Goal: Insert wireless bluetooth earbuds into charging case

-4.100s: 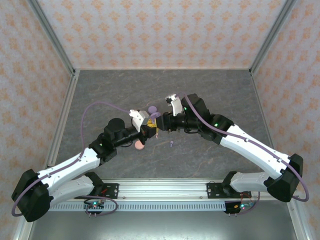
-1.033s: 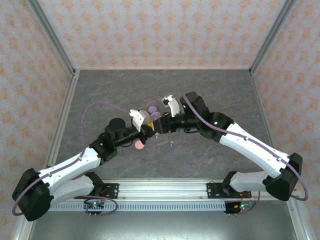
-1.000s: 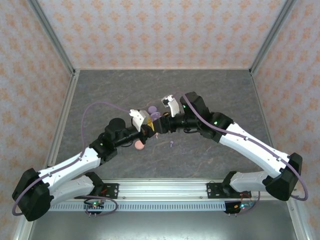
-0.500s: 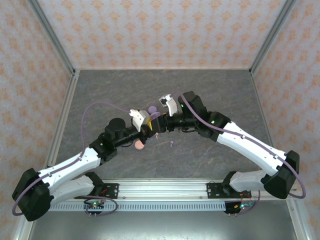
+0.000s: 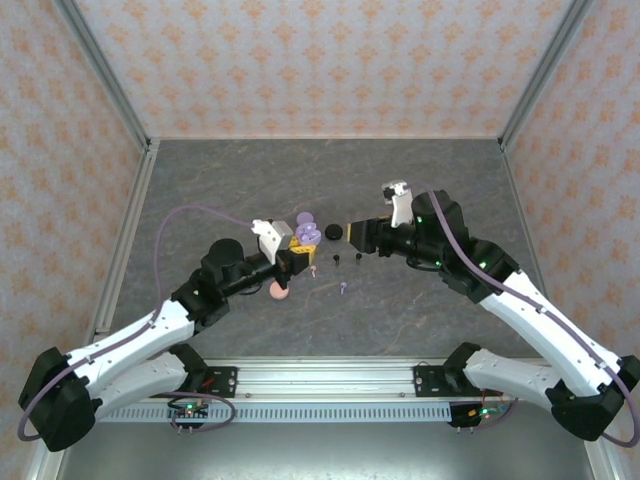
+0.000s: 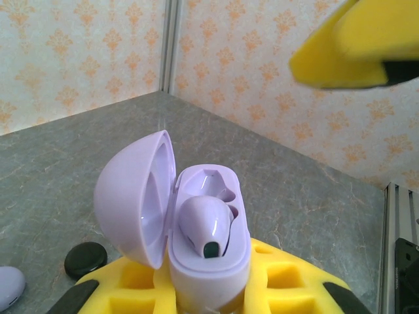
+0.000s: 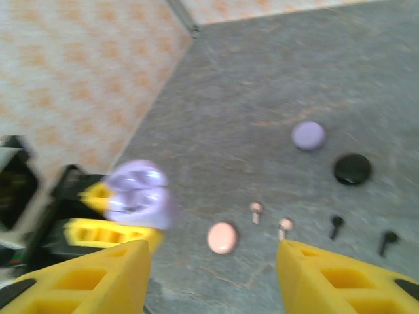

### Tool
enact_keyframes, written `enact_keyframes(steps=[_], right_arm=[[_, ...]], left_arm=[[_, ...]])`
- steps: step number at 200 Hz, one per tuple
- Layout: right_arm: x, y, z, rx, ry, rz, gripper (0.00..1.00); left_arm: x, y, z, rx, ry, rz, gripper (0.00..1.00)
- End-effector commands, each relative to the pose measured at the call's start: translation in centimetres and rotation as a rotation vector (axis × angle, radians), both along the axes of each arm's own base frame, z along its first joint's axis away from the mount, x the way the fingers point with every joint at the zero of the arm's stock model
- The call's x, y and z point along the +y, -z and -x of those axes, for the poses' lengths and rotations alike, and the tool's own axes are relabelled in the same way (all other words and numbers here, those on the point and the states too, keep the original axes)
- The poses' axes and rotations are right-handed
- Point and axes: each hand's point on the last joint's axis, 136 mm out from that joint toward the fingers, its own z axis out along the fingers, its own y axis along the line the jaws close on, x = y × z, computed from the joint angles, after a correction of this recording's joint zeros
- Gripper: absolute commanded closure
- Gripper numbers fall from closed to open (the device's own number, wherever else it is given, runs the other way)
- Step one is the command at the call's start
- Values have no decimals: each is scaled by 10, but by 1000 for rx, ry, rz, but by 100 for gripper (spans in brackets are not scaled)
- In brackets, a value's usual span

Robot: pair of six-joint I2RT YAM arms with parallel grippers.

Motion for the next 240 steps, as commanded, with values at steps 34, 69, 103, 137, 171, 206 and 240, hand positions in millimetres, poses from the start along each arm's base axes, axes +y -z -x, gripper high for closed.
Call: enact_keyframes(steps=[34,69,103,137,171,206,240], right_arm=[[-29,110,-14,313,251,222,47],[-9,168,-16,477,242,244,49],[9,206,-19,559,220,250,51],[25,234,-17,607,191,317,54],[27,254,-20,613,216,388,57],[36,267,-19,629,199,413,60],[37,279,-17,647,195,437,64]], left_arm=[[12,-1,8,-36,-26,-43,95],[18,-2,10,-51,-41,-58,95],[19,-2,12,-58,-43,-57,95],[19,-2,12,-61,-43,-56,95],[19,-1,11,-62,-46,-55,95],[19,-1,11,-63,-46,-52,95],[19,-2,11,-66,-46,-49,95]])
